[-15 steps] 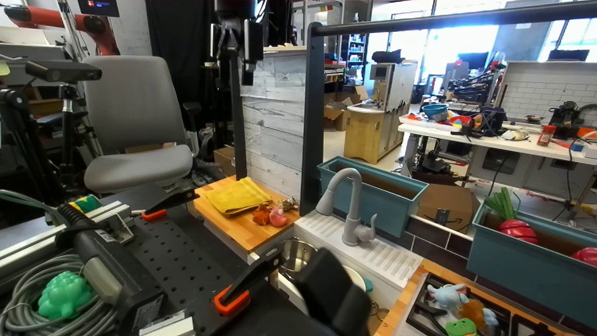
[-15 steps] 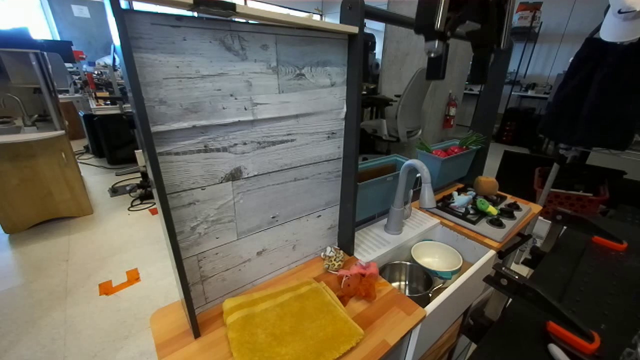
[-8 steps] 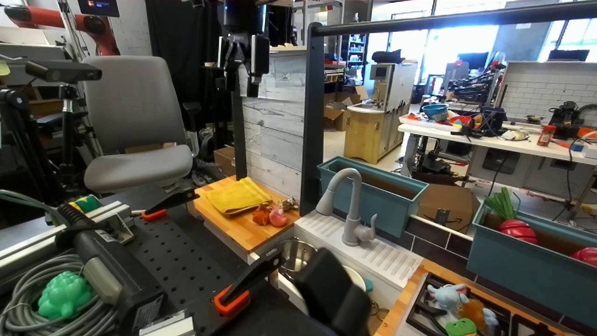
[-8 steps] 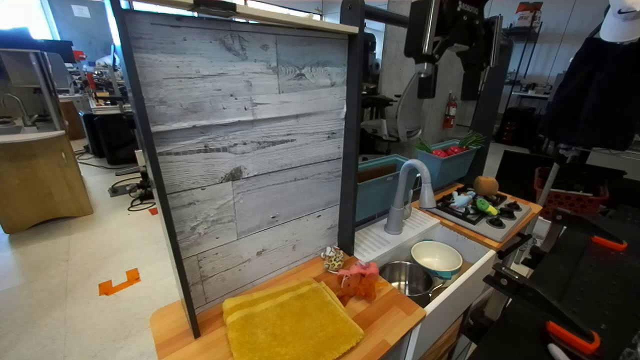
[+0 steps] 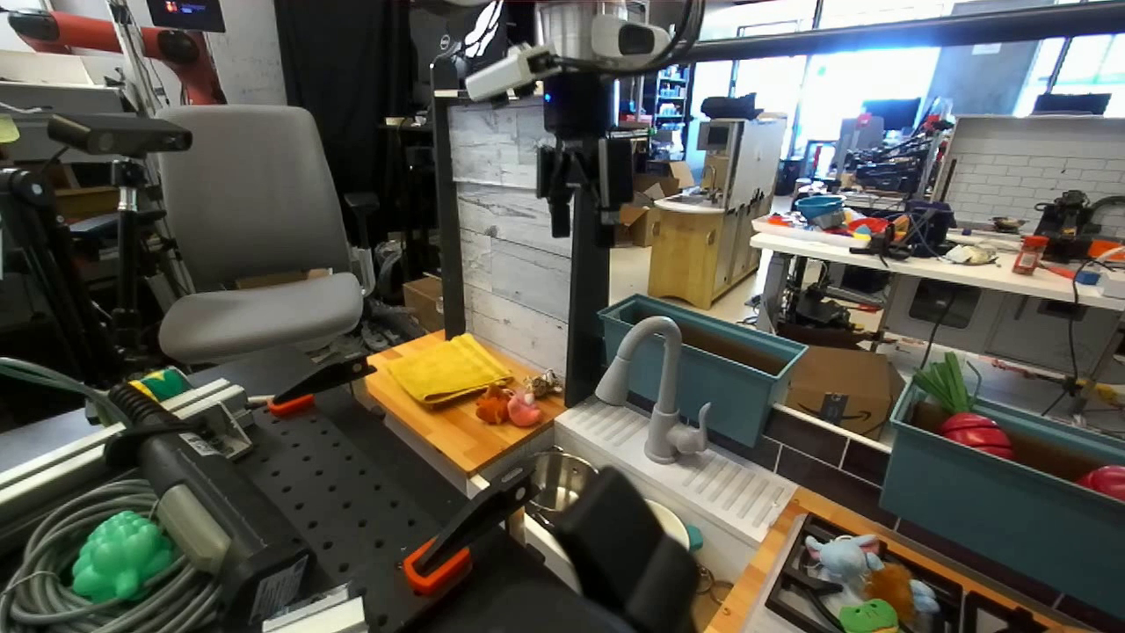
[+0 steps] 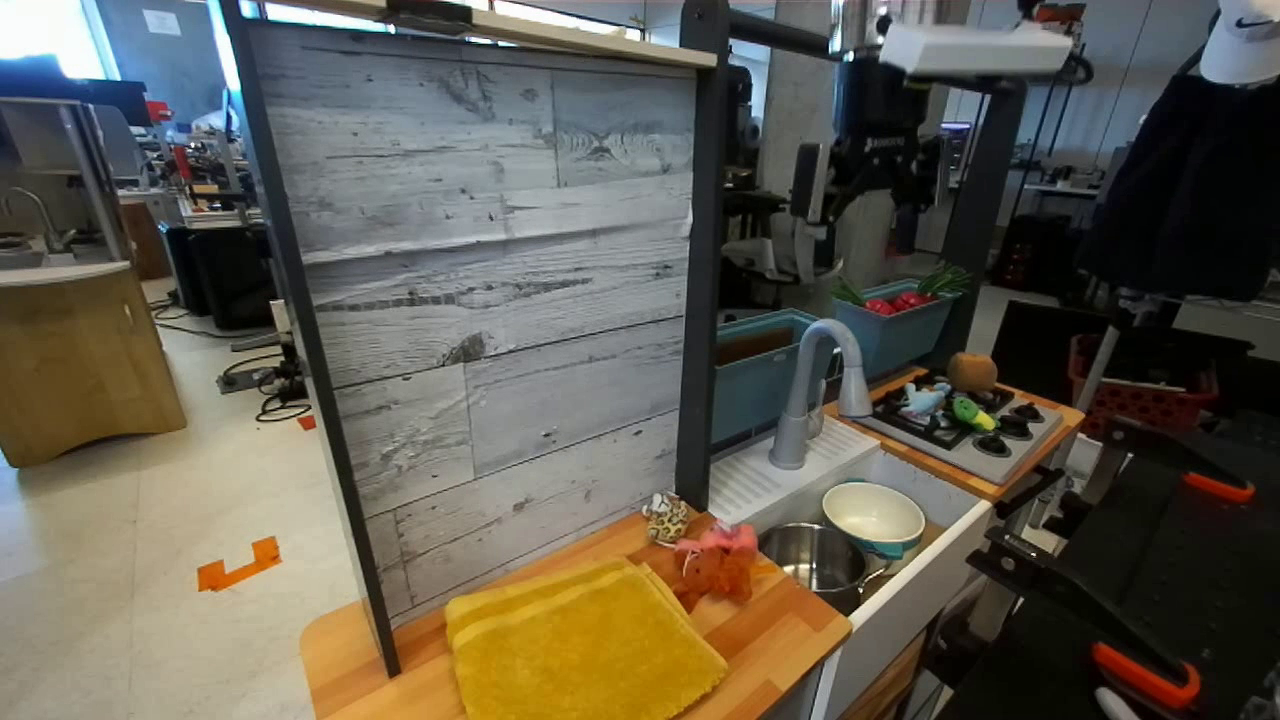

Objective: Pick the objects on the counter and the stove and put them in the pots in the sink, then wipe the counter with the cloth

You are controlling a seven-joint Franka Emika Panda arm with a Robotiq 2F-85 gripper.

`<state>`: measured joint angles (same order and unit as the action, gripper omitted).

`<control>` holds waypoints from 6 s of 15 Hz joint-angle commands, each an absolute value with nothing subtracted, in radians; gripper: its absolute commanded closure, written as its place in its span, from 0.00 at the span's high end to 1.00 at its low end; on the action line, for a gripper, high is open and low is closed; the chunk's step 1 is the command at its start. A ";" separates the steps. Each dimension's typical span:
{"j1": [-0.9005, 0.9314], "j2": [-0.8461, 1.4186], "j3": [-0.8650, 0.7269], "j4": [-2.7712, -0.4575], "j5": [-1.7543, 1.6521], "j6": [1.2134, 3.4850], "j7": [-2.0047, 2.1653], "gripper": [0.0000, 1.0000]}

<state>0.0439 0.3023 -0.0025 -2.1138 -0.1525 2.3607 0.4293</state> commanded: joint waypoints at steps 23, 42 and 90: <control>0.183 0.618 -0.068 -1.956 -0.189 2.420 0.454 1.00; 0.183 0.619 -0.069 -1.956 -0.189 2.420 0.454 1.00; 0.273 0.971 -0.025 -1.873 0.009 2.935 0.316 1.00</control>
<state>0.2630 0.9885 -0.0384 -1.8443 -0.0091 2.8781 0.3559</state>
